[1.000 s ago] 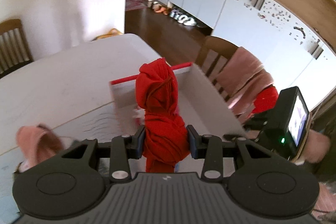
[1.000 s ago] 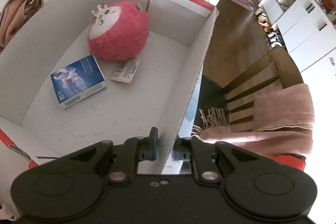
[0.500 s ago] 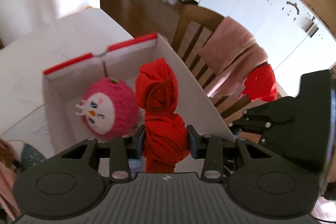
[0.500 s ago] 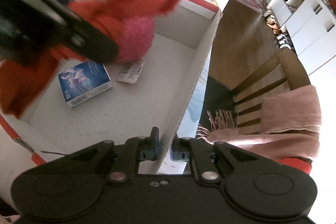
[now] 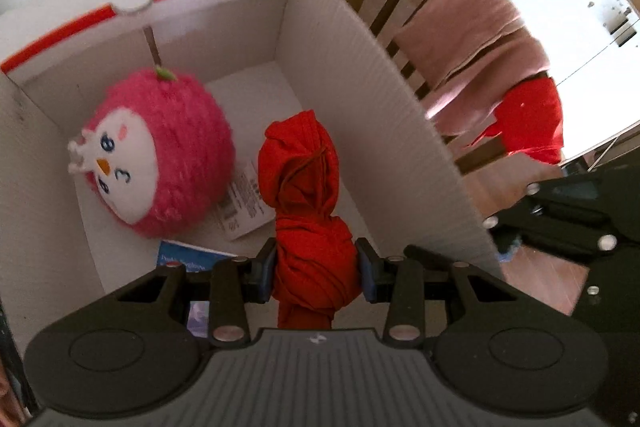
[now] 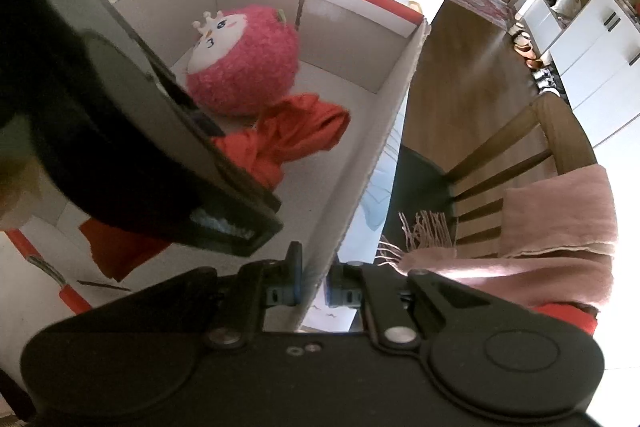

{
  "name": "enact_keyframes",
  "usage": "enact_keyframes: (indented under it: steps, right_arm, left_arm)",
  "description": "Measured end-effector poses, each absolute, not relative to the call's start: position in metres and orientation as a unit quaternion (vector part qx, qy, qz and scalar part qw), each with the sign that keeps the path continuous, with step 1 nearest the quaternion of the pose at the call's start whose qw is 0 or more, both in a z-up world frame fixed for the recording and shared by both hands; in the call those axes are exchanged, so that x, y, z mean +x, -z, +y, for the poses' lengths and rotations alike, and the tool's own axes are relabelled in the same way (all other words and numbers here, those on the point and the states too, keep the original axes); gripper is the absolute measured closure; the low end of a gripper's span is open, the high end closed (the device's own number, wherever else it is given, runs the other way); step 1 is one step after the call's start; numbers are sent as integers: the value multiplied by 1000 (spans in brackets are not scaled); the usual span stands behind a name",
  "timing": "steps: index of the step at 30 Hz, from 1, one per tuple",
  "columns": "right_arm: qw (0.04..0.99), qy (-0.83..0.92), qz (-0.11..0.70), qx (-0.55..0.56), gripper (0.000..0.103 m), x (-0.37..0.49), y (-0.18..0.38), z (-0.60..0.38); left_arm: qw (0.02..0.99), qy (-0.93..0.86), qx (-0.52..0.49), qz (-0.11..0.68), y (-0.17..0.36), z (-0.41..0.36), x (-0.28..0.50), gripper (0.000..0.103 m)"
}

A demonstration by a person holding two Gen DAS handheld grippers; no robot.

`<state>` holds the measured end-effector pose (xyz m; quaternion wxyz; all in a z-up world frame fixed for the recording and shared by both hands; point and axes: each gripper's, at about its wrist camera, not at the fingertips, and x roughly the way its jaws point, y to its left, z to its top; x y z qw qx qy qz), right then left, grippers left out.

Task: Organize objects
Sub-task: 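Carry the red umbrella into the box and lower it beside the plush, then open the left gripper to release the umbrella and withdraw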

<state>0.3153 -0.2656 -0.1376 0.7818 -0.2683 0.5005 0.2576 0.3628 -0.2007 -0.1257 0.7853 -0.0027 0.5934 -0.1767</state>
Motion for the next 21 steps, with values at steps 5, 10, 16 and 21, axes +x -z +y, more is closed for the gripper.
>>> enact_keyframes:
  steps: [5, 10, 16, 21]
  right_arm:
    - [781, -260, 499, -271, 95, 314, 137, -265]
    - [780, -260, 500, -271, 95, 313, 137, -265]
    - [781, -259, 501, -269, 95, 312, 135, -265]
    - [782, -256, 502, -265, 94, 313, 134, -264]
  left_arm:
    - [780, 169, 2, 602, 134, -201, 365, 63]
    - [780, 164, 6, 604, 139, -197, 363, 47]
    - [791, 168, -4, 588, 128, -187, 357, 33]
    - [805, 174, -9, 568, 109, -176, 347, 33]
